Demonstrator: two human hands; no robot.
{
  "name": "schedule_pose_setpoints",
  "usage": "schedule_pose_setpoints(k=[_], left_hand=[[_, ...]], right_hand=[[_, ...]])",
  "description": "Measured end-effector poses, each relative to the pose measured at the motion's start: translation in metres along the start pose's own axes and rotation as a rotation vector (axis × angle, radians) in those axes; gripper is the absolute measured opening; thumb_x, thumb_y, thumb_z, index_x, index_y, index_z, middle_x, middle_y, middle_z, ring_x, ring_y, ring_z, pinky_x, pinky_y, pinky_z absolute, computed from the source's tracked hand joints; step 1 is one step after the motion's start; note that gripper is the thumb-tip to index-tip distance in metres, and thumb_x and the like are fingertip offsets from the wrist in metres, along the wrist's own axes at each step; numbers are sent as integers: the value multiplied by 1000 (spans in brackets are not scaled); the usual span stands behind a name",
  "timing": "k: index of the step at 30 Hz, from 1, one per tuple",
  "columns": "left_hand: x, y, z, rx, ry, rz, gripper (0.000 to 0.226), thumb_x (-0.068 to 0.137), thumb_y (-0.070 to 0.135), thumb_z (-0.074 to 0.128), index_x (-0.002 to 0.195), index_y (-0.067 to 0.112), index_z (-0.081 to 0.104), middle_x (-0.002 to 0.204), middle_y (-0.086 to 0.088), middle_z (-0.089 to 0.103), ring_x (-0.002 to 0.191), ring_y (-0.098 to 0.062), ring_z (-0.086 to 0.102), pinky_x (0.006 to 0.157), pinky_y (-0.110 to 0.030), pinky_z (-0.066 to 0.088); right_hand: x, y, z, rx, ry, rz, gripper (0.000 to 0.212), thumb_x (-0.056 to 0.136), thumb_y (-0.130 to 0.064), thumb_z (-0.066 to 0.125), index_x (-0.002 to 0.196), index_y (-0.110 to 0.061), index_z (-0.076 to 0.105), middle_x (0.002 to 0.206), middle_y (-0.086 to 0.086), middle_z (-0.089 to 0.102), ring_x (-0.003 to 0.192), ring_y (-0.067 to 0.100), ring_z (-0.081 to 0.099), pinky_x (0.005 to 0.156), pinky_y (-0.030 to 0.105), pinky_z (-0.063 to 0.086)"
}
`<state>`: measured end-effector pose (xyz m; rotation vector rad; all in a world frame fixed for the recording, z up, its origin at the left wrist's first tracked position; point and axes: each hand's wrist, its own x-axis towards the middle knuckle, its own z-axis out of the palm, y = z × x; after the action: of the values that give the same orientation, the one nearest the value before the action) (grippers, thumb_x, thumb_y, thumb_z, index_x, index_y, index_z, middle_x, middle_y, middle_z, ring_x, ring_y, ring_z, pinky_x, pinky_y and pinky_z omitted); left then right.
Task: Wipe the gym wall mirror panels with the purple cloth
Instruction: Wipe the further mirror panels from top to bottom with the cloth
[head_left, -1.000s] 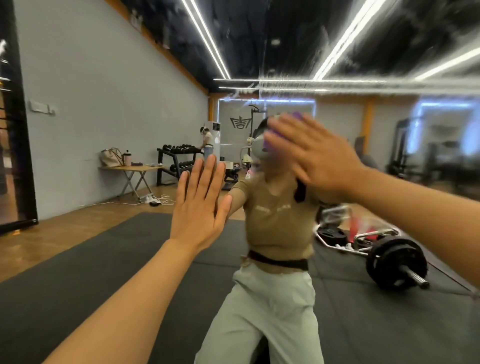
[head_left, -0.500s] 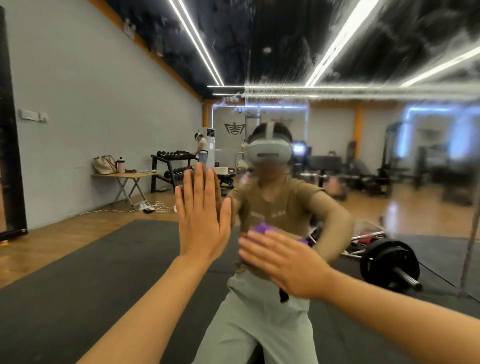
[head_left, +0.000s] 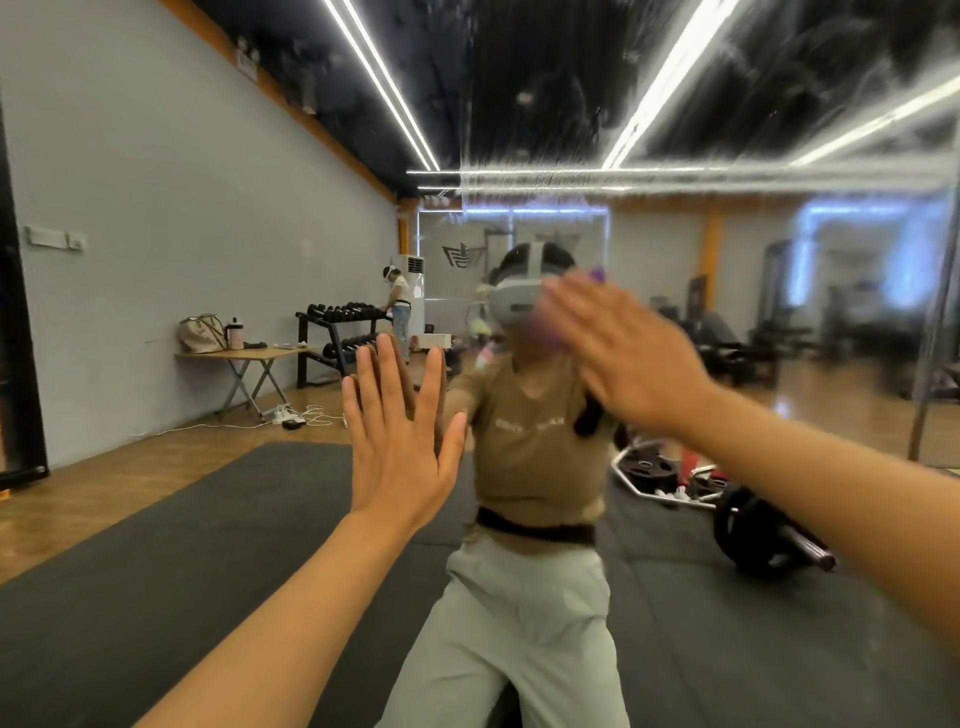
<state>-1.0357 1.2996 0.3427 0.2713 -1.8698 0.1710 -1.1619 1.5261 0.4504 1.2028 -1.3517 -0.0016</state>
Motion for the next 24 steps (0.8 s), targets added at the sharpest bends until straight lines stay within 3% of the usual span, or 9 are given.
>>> schedule_pose_setpoints(k=[3,7,13,17,21,24], left_hand=[[-1,4,2,-21,26,-16,68,103,45,29,162,15,14,167,-22,-4,155,-37,-7,124,-54,1],[-3,9,4,-57,56,-41,67,103,43,29,162,13,15,167,-22,-2,155,-36,-6,124,-57,4],[-3,12,6,-76,73,-60,67,103,42,30,161,13,16,167,-23,0,155,-38,-3,123,-59,6],[-3,11,8,-69,85,-61,67,103,43,29,161,12,17,166,-24,1,155,-39,-2,124,-58,5],[-2,11,11,-55,116,-61,66,104,41,30,161,11,19,166,-26,3,154,-41,1,123,-61,7],[-3,11,13,-53,136,-52,65,104,41,29,161,11,17,166,-26,4,154,-42,3,122,-62,9]], right_hand=[[25,39,-15,-32,101,256,54,104,-18,42,155,-3,34,161,18,32,151,34,27,125,46,17],[12,17,-7,-51,168,423,56,105,-22,38,157,-2,30,163,18,28,152,33,22,126,43,11],[-103,-78,21,-37,29,297,58,103,-25,41,157,-7,29,163,15,30,153,32,24,125,48,18],[-171,-113,28,-42,-20,327,59,103,-26,42,158,-9,26,161,12,33,154,29,22,124,46,21],[-164,-106,25,-48,-9,327,61,100,-24,46,157,-9,27,164,10,27,153,28,23,126,44,18],[-118,-77,19,-48,94,487,56,106,-24,37,157,-7,24,165,12,24,152,31,24,125,47,18]])
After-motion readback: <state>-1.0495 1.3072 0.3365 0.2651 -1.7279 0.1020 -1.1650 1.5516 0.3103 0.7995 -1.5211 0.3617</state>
